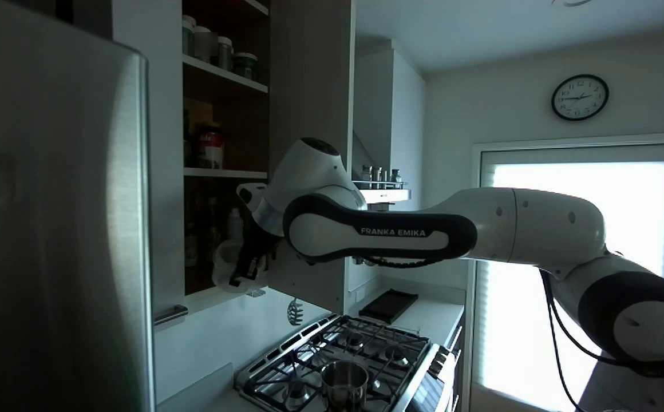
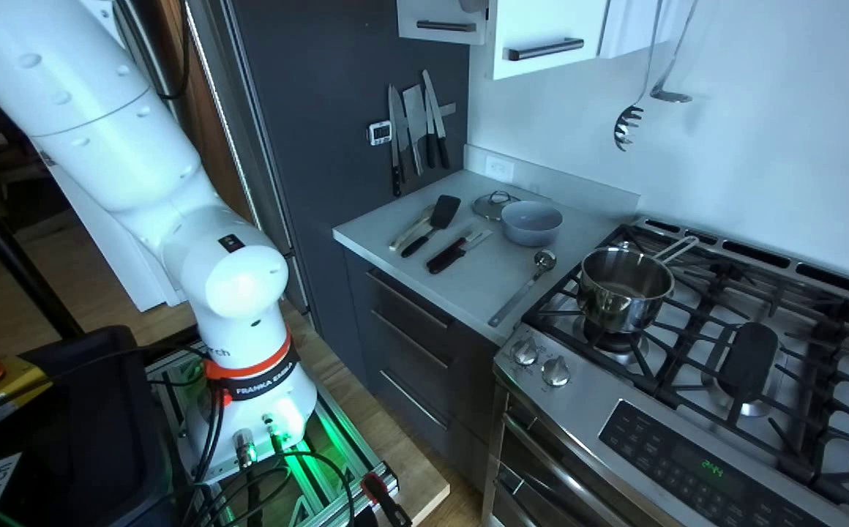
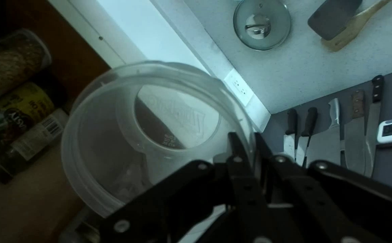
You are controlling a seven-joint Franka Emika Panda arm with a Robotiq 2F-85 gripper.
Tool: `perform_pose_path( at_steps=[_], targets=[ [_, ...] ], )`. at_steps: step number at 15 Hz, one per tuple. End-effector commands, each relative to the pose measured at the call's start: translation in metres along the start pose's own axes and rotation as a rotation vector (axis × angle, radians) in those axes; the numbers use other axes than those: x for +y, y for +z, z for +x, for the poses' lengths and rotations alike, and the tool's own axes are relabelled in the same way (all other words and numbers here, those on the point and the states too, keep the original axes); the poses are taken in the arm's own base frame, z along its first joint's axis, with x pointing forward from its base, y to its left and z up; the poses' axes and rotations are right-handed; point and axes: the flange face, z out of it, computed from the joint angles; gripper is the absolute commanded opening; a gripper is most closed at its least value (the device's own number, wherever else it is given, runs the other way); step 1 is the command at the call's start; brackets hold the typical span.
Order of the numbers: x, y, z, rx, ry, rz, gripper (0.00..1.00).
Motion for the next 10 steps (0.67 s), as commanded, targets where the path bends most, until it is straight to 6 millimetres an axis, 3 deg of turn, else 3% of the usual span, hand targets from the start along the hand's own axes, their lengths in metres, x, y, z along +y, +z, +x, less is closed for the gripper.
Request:
perform_pose_path(
  at_steps=[1,10],
  targets=[
    [-0.036,-0.001,-0.017,-0.001,0.048,0.049,0.02],
    [-0.103,0.028,-0.057,-0.077,0.141,0.138,0.02]
  ],
)
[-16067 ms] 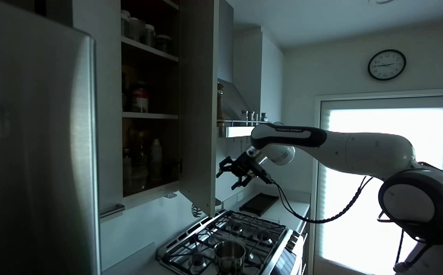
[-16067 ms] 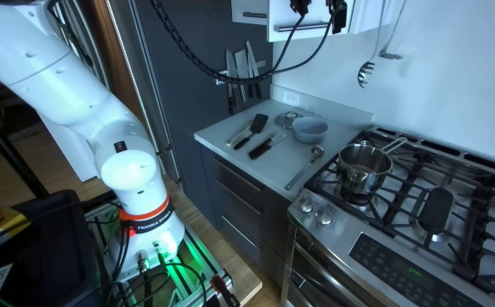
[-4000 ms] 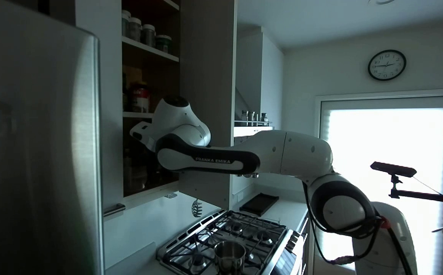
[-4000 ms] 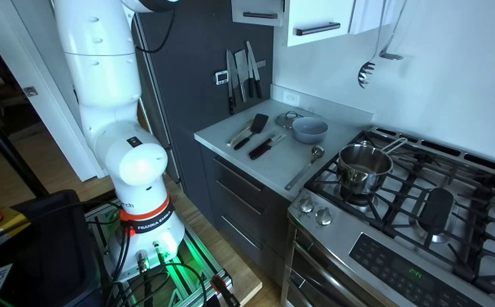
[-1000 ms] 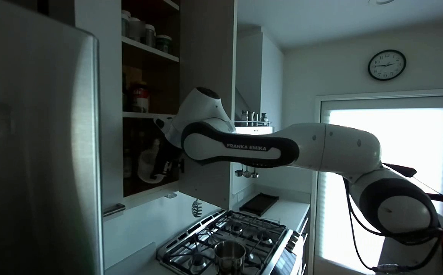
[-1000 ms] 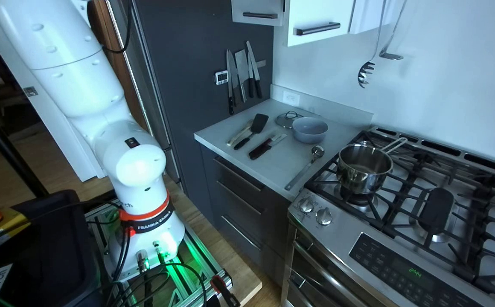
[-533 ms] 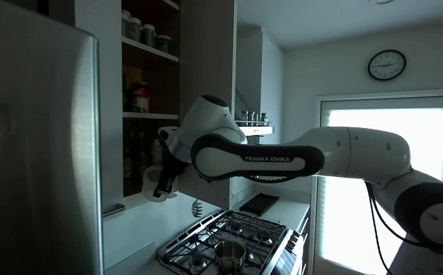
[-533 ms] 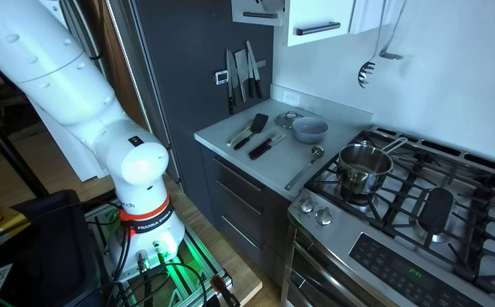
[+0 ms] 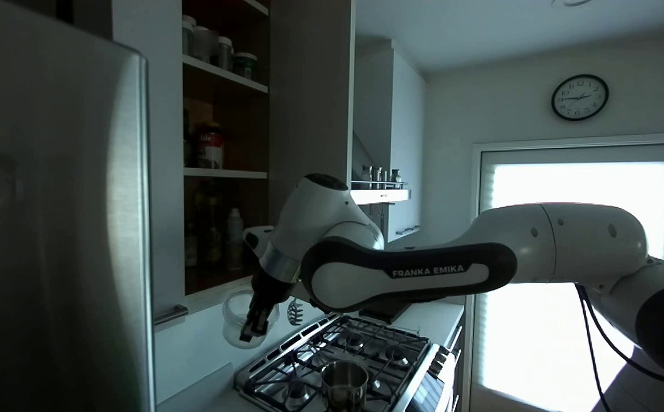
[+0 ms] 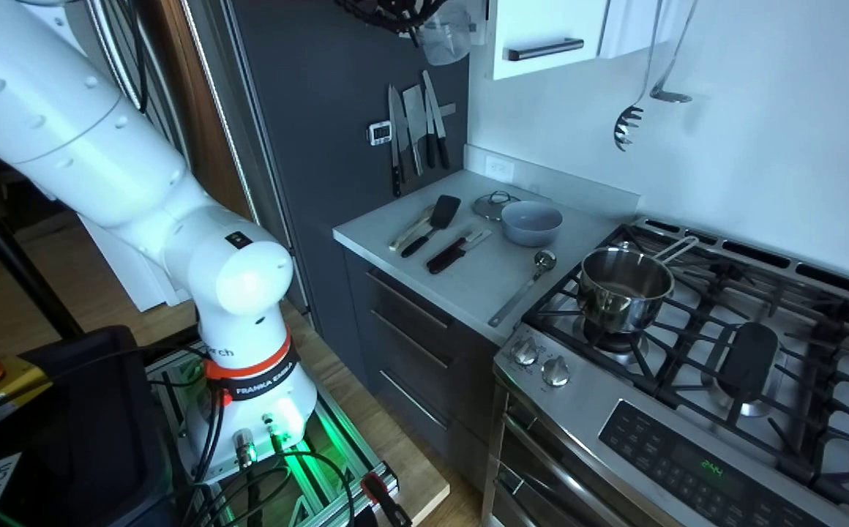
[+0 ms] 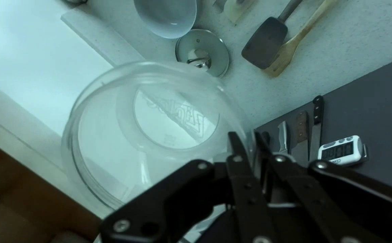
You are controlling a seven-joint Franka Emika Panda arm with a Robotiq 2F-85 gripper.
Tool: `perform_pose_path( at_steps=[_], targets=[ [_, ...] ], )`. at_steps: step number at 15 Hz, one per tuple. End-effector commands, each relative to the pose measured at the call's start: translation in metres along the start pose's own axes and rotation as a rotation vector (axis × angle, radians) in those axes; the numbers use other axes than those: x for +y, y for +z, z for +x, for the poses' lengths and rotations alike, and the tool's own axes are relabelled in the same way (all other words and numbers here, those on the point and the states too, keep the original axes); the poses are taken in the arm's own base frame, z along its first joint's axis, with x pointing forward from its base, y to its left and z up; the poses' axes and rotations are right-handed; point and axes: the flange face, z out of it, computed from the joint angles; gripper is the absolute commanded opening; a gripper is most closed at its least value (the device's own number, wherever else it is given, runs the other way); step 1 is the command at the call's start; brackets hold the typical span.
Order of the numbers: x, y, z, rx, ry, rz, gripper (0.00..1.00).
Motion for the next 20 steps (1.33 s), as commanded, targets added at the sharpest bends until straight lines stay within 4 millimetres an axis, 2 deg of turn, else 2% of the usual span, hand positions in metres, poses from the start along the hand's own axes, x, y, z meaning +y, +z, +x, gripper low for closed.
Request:
perform_pose_path(
  at_steps=[1,12,13,15,18,19,20],
  targets=[
    [-0.023,0.014,-0.031,-0.003,0.068,0.047,0.02],
    [-0.070,0.084,-0.104,-0.063,0.236,0.207,0.02],
    [-0.061,0.081,-0.085,-0.082,0.188,0.185,0.10],
    [-0.064,0.088,-0.095,-0.085,0.204,0.196,0.10],
    [-0.065,0.087,-0.098,-0.083,0.210,0.195,0.10],
    [-0.065,0.086,-0.098,-0.082,0.210,0.194,0.02],
    [-0.061,0.091,-0.103,-0.106,0.229,0.203,0.02]
  ],
)
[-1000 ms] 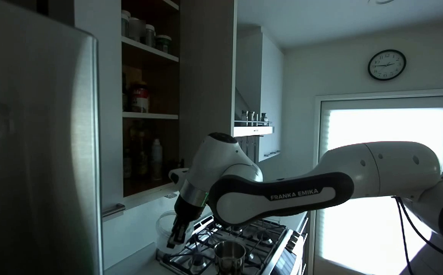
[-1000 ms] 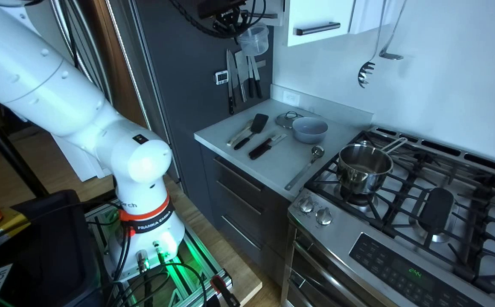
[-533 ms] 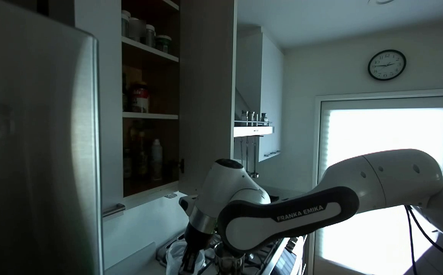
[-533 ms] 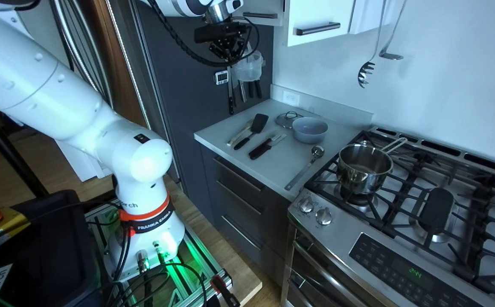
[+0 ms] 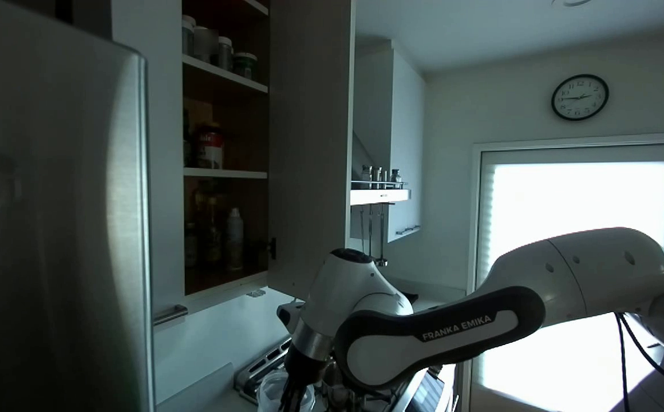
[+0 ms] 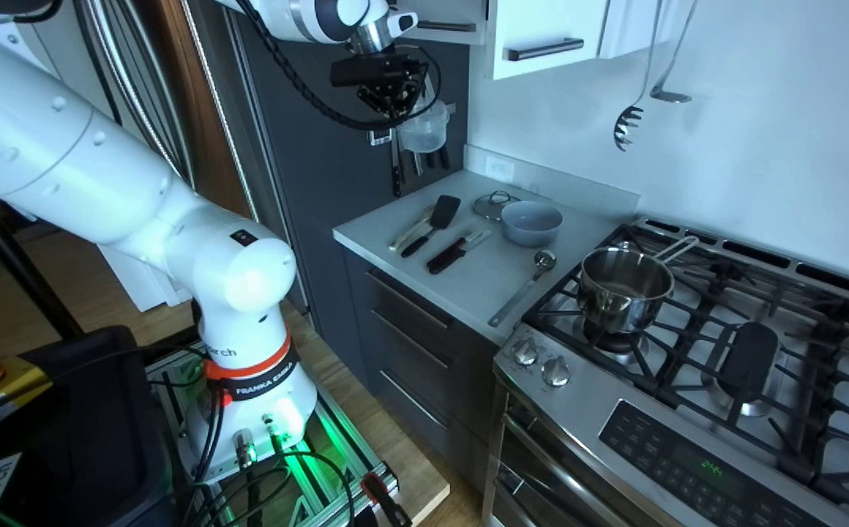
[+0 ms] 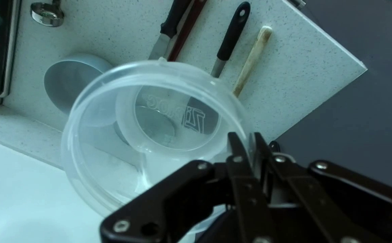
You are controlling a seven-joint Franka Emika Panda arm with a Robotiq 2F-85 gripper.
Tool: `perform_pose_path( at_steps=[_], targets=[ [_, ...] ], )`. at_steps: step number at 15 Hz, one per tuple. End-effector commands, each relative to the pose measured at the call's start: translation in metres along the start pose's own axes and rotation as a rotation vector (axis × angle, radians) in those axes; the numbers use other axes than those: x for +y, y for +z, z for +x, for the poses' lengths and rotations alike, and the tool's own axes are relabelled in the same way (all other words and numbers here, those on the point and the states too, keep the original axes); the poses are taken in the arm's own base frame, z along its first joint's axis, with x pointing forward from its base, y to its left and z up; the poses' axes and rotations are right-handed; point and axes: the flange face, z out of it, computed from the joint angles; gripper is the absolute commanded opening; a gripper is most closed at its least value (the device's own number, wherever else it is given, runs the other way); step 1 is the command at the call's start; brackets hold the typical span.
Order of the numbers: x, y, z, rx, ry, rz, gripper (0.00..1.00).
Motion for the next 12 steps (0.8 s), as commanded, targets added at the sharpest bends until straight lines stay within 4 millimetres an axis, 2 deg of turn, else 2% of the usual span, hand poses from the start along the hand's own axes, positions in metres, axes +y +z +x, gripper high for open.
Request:
perform_pose_path(
  at_steps=[1,4,7,12],
  targets=[
    [0.009,0.015,-0.012,-0.054,0.051,0.017,0.02],
    [0.006,0.043,-0.037,-0.120,0.132,0.062,0.02],
    [0.001,0.078,-0.070,-0.196,0.206,0.080,0.02],
    [-0.010,0.132,-0.123,-0.189,0.272,0.058,0.02]
  ],
)
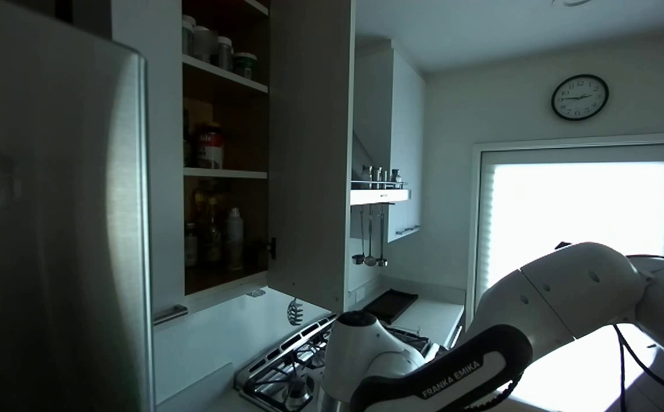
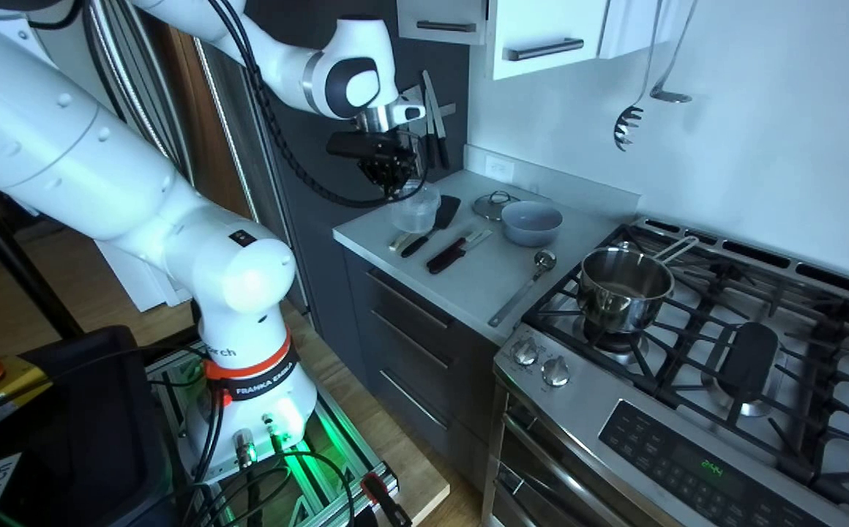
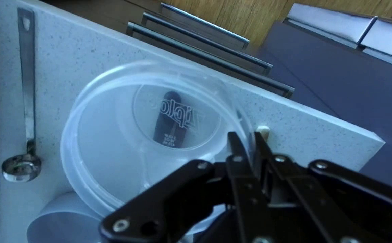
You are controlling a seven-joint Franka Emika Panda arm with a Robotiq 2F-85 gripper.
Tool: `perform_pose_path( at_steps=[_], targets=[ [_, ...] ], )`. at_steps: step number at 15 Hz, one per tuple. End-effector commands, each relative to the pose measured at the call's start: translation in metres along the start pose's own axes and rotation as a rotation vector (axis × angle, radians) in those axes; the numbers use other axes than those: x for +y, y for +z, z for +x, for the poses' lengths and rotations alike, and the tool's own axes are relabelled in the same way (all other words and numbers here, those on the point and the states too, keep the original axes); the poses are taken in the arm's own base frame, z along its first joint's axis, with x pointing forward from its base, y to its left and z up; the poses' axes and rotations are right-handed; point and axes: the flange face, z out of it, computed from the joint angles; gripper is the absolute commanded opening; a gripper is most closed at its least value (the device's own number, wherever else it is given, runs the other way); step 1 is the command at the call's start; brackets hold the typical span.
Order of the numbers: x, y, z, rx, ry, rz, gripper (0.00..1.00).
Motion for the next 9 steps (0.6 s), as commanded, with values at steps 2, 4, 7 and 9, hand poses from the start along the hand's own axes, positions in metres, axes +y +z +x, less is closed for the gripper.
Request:
perform_pose_path(
  at_steps=[2,4,7,9],
  targets=[
    [0.014,0.044,-0.002,0.067,0.095,-0.023,0.02],
    [0.024,0.056,0.003,0.106,0.124,-0.039,0.02],
    [0.039,0.078,0.009,0.146,0.149,-0.062,0.02],
    [0.052,0.096,0.006,0.134,0.163,-0.081,0.02]
  ],
)
